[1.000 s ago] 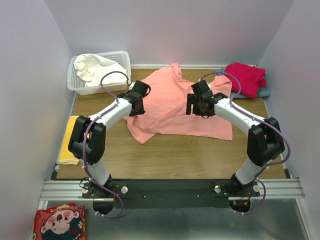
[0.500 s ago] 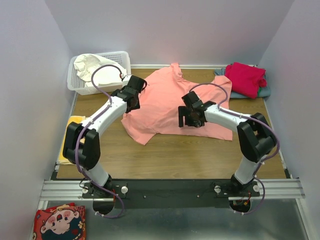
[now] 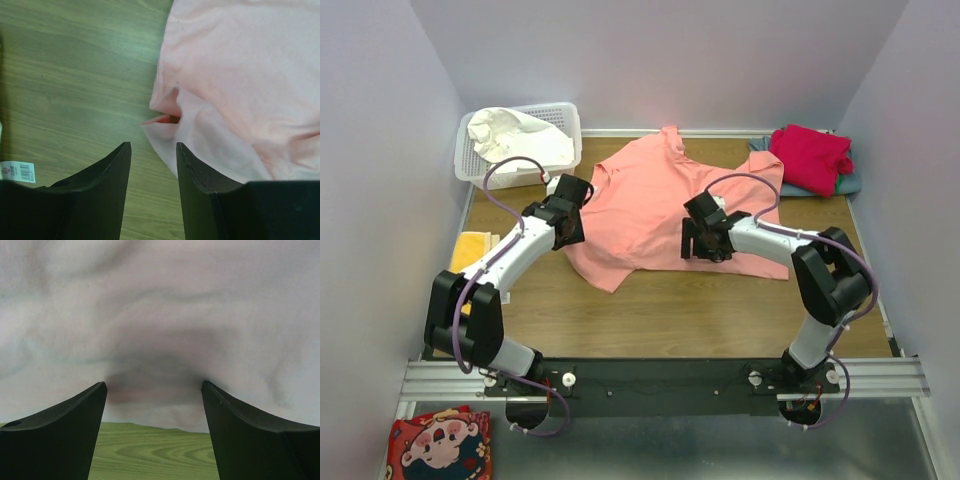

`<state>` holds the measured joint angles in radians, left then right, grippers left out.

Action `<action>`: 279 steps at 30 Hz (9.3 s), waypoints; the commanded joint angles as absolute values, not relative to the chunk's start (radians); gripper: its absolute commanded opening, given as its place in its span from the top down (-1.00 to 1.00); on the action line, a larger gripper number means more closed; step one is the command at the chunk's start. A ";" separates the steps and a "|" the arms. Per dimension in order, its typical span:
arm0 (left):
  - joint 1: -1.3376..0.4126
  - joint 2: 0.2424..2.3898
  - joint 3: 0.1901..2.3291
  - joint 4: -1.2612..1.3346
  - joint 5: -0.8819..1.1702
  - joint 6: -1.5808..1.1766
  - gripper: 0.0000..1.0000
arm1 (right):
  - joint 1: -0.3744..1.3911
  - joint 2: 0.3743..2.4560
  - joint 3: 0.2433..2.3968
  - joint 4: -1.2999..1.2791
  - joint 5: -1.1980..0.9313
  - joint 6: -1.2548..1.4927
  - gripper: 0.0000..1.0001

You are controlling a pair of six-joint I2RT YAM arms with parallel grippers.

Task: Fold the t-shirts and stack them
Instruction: Flatten the tshirt out

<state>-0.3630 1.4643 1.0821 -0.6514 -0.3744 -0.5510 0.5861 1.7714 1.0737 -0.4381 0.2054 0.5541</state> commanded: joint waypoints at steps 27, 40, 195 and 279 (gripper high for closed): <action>-0.469 1.169 0.815 -0.586 0.156 -0.566 -0.01 | 0.347 1.951 1.215 -0.663 0.402 0.588 -0.70; -0.710 1.261 0.792 -0.557 0.057 -0.880 -0.02 | 0.347 1.988 1.272 -0.663 0.364 0.580 -0.70; -0.209 1.474 1.078 -0.712 -0.472 -0.601 1.00 | 0.370 1.364 0.629 -0.719 0.232 0.936 0.99; -0.345 1.427 2.075 -0.337 -0.347 -0.147 1.00 | 0.193 1.324 1.805 -0.784 0.551 0.388 0.99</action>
<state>-0.2905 1.5566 2.2917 -0.3367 -0.3069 -0.1574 0.1963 1.4738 2.0529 -0.7876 0.6029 0.3321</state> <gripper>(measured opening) 0.014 0.015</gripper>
